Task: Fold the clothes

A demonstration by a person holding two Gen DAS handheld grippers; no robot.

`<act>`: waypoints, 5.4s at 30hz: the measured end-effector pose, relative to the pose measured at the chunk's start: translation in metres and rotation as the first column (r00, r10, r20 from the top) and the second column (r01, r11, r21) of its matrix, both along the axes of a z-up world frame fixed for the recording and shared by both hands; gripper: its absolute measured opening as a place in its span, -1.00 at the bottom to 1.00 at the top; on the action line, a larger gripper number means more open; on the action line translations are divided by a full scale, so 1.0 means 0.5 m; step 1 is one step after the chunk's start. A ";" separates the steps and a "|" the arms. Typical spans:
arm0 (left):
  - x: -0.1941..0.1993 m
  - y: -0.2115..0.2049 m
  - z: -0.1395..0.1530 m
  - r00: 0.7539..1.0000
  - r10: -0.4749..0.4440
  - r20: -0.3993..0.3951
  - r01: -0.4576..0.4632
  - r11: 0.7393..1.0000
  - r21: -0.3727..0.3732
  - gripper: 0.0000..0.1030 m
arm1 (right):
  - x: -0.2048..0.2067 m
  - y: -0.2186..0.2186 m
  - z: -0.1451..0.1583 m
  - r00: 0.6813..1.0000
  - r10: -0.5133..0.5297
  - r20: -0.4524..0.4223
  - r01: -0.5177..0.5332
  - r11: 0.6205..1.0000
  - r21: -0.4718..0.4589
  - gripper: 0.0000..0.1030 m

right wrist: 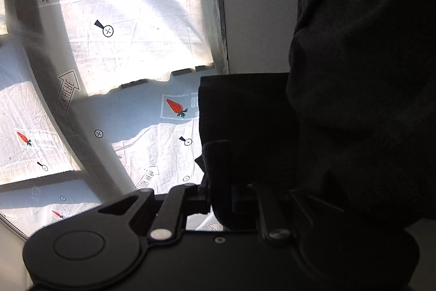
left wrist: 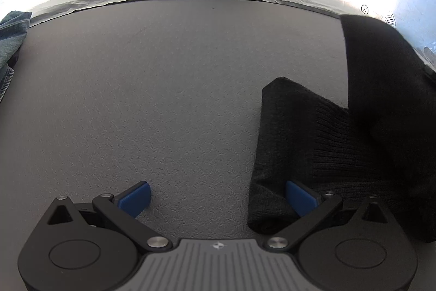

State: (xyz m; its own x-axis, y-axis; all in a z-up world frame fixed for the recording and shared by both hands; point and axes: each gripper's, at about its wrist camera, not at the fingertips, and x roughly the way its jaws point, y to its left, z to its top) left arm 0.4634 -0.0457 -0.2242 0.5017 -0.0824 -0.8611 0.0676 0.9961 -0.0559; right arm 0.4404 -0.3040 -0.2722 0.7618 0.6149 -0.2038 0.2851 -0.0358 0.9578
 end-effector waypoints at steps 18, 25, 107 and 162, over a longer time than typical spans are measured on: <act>-0.008 0.006 -0.005 1.000 0.004 0.019 -0.004 1.000 -0.015 1.00 | -0.055 -0.026 0.087 0.998 0.059 -0.024 -0.063 0.856 -0.513 0.25; -0.026 0.079 0.012 0.993 0.119 0.015 -0.113 0.968 -0.224 0.98 | -0.070 -0.035 0.139 0.994 0.081 -0.070 -0.089 0.262 -0.961 0.87; -0.294 -0.804 0.350 0.841 -0.228 0.491 0.460 0.780 -0.425 -0.60 | -0.441 -0.801 0.490 0.934 0.137 0.329 0.322 0.071 -0.944 -0.70; 0.109 -1.021 0.251 0.909 -0.067 0.410 0.207 0.930 -0.305 0.93 | 0.102 -1.043 0.376 0.983 0.085 0.162 0.170 -0.103 -0.980 1.00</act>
State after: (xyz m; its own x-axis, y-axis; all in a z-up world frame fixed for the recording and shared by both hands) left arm 0.5178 -0.5563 -0.0986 0.7500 -0.4225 -0.5089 0.2875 0.9012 -0.3244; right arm 0.4913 -0.8254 -0.0841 0.8673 -0.2005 -0.4557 0.2104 0.9772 -0.0295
